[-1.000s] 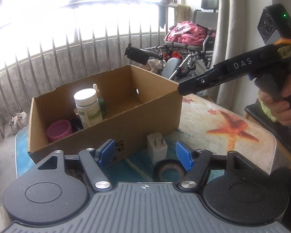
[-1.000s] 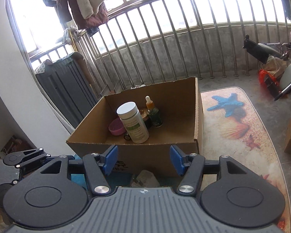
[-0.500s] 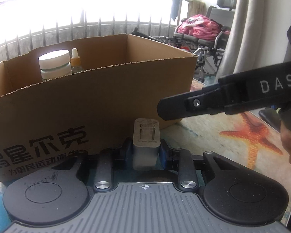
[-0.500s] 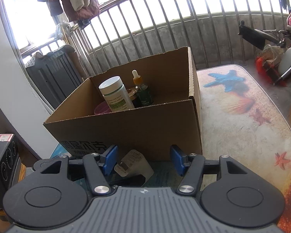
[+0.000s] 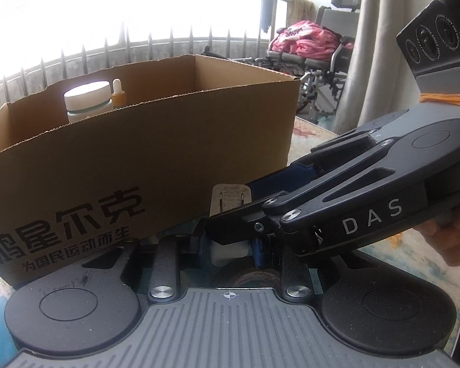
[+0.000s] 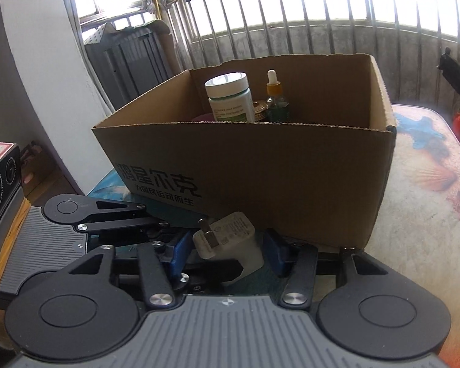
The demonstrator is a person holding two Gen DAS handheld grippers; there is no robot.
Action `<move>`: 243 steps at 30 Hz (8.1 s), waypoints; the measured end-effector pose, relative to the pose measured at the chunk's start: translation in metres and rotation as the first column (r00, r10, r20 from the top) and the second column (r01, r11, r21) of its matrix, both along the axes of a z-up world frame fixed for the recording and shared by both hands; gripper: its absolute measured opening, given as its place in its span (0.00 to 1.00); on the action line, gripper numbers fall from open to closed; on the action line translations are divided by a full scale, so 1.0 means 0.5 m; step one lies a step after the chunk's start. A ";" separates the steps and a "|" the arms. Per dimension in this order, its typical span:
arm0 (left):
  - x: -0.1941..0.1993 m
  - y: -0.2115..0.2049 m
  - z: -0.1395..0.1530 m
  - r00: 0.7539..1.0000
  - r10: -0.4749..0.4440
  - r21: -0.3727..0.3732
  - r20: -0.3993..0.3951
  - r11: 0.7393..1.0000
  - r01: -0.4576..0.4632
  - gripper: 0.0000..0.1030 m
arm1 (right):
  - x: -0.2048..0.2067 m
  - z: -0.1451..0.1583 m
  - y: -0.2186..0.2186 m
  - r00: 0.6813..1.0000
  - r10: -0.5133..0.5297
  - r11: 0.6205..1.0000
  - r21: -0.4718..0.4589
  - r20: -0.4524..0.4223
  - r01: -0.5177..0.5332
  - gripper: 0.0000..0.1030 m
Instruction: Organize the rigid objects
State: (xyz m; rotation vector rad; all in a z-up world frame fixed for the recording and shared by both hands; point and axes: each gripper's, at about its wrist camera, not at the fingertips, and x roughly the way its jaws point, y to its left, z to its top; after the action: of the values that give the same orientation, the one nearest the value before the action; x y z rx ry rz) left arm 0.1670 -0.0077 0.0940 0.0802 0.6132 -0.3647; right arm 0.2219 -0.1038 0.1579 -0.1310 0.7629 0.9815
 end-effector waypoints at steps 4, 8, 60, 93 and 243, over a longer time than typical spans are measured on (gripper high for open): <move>-0.016 0.009 0.006 1.000 -0.013 -0.007 0.023 1.000 0.013 0.25 | -0.023 0.015 0.005 0.999 0.005 1.000 -0.016 0.046 -0.005 0.49; -0.044 0.017 0.049 0.997 -0.037 -0.008 0.070 0.999 0.038 0.25 | -0.054 0.059 -0.012 0.996 0.013 1.000 0.013 0.091 -0.015 0.49; 0.211 0.006 0.209 0.985 -0.076 0.492 -0.157 0.859 0.145 0.24 | 0.307 0.110 0.109 0.898 -0.257 0.961 0.007 -0.357 0.278 0.42; -0.059 -0.014 0.027 0.995 -0.015 0.193 -0.094 0.981 0.033 0.15 | 0.001 0.068 -0.107 0.975 -0.145 0.989 -0.001 -0.171 0.146 0.49; -0.187 0.051 0.040 0.989 -0.008 0.012 -0.147 1.000 0.010 0.40 | -0.081 0.167 -0.097 0.980 -0.193 0.980 0.042 -0.051 0.195 0.49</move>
State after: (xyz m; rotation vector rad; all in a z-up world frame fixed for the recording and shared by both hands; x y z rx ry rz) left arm 0.0735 0.0181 0.1140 0.0683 0.7607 -0.3775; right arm 0.1816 -0.1524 0.2416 0.0070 0.7795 0.8184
